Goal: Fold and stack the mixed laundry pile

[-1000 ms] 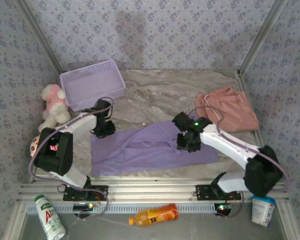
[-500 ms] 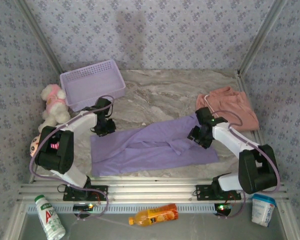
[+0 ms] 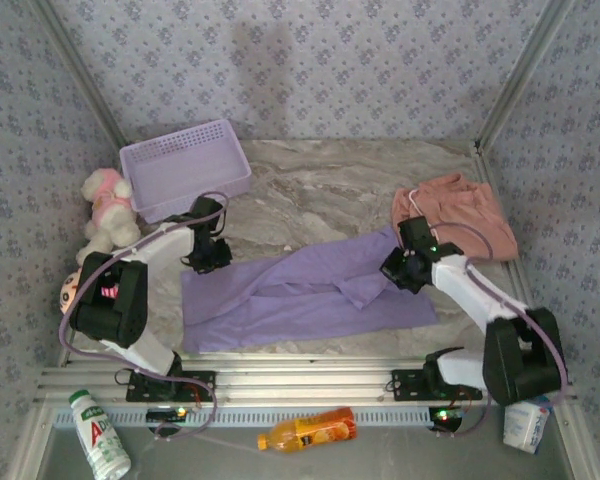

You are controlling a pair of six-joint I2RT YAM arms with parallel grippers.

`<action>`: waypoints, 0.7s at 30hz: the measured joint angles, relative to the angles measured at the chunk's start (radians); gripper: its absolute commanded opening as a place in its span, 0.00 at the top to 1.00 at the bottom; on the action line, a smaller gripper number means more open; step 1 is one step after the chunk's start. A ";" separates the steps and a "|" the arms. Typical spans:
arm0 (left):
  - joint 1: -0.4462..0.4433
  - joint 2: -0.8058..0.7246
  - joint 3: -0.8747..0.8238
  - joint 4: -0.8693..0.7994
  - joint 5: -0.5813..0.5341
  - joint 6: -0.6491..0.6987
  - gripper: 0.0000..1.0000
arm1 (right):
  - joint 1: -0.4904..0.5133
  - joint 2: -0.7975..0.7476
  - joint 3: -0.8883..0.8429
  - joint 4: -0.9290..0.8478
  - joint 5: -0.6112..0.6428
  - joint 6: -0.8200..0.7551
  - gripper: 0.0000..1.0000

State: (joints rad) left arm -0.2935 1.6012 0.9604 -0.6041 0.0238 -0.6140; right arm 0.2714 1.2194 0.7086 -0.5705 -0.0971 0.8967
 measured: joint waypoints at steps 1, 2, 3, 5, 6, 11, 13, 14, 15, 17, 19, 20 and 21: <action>0.000 0.000 0.000 0.001 0.005 0.000 0.79 | 0.022 -0.051 -0.017 -0.027 0.003 0.014 1.00; 0.000 0.000 0.000 0.003 0.007 0.000 0.79 | 0.050 -0.097 -0.036 -0.058 0.007 0.030 0.91; 0.000 0.000 0.000 0.005 0.010 0.000 0.79 | 0.072 -0.130 -0.053 -0.081 0.008 0.043 0.74; 0.000 0.000 0.000 0.007 0.014 0.000 0.79 | 0.119 -0.207 -0.105 -0.149 0.008 0.084 0.48; 0.000 0.000 0.000 0.007 0.014 0.000 0.78 | 0.127 -0.238 -0.129 -0.181 0.008 0.096 0.46; 0.000 0.005 0.000 0.005 0.018 0.004 0.76 | 0.143 -0.314 -0.157 -0.286 0.049 0.129 0.50; 0.000 0.005 0.001 0.003 0.017 0.005 0.76 | 0.189 -0.281 -0.123 -0.293 0.069 0.126 0.54; 0.000 0.005 0.001 0.003 0.017 0.005 0.76 | 0.230 -0.246 -0.092 -0.293 0.085 0.118 0.54; 0.000 0.005 0.002 0.002 0.018 0.008 0.76 | 0.267 -0.212 -0.065 -0.292 0.099 0.112 0.55; 0.000 0.005 0.004 0.000 0.017 0.011 0.76 | 0.350 -0.123 0.001 -0.273 0.124 0.086 0.55; 0.000 0.004 0.004 0.000 0.017 0.012 0.76 | 0.417 -0.025 0.067 -0.251 0.146 0.055 0.55; 0.000 0.003 0.004 -0.001 0.017 0.011 0.76 | 0.448 0.027 0.100 -0.237 0.160 0.037 0.55; 0.000 0.002 0.004 -0.001 0.017 0.011 0.76 | 0.471 0.068 0.127 -0.228 0.172 0.023 0.56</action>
State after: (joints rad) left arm -0.2935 1.6032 0.9642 -0.6052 0.0410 -0.6025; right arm 0.7425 1.2869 0.8356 -0.7986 0.0746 0.9199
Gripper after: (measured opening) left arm 0.238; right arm 0.449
